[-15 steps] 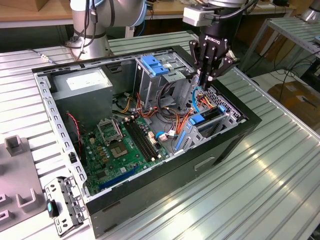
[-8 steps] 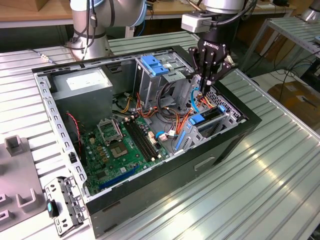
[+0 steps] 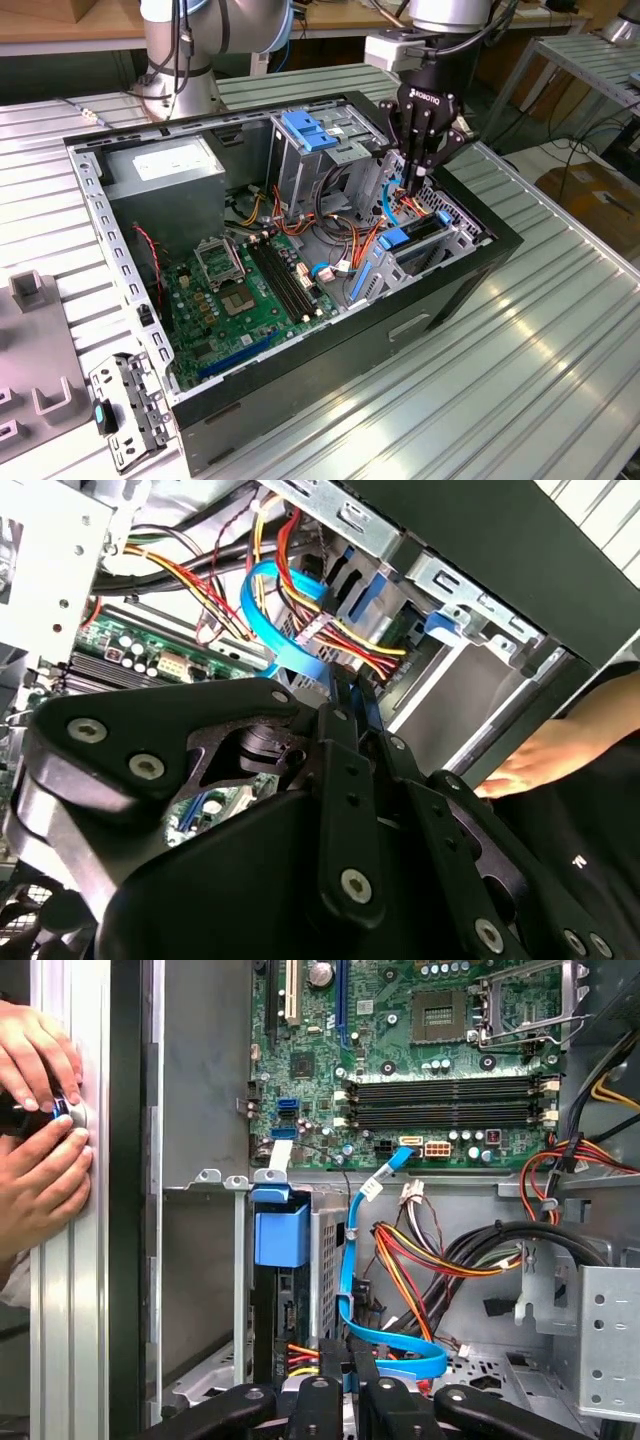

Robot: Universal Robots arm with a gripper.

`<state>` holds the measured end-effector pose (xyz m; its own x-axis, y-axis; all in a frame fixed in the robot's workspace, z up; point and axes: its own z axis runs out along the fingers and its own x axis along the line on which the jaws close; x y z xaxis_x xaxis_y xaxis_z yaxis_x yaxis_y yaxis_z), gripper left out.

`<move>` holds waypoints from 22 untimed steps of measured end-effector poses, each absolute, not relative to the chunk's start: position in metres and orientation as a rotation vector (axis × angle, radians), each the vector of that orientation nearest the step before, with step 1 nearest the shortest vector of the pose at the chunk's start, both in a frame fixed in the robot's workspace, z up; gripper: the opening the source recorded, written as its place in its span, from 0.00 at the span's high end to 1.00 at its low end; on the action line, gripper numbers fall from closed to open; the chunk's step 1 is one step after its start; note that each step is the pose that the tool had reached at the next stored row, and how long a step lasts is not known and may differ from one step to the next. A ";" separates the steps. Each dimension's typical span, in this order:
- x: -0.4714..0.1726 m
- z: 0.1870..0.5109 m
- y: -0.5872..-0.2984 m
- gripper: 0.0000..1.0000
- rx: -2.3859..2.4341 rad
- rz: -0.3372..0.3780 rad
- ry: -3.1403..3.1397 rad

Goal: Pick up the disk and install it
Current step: 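Insert the second disk wire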

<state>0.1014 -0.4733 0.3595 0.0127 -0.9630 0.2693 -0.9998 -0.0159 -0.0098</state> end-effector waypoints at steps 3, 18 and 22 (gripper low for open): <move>0.096 0.359 -0.475 0.84 2.100 0.306 -2.068; 0.086 0.358 -0.478 0.84 2.111 0.338 -2.081; 0.086 0.358 -0.478 0.84 2.111 0.338 -2.081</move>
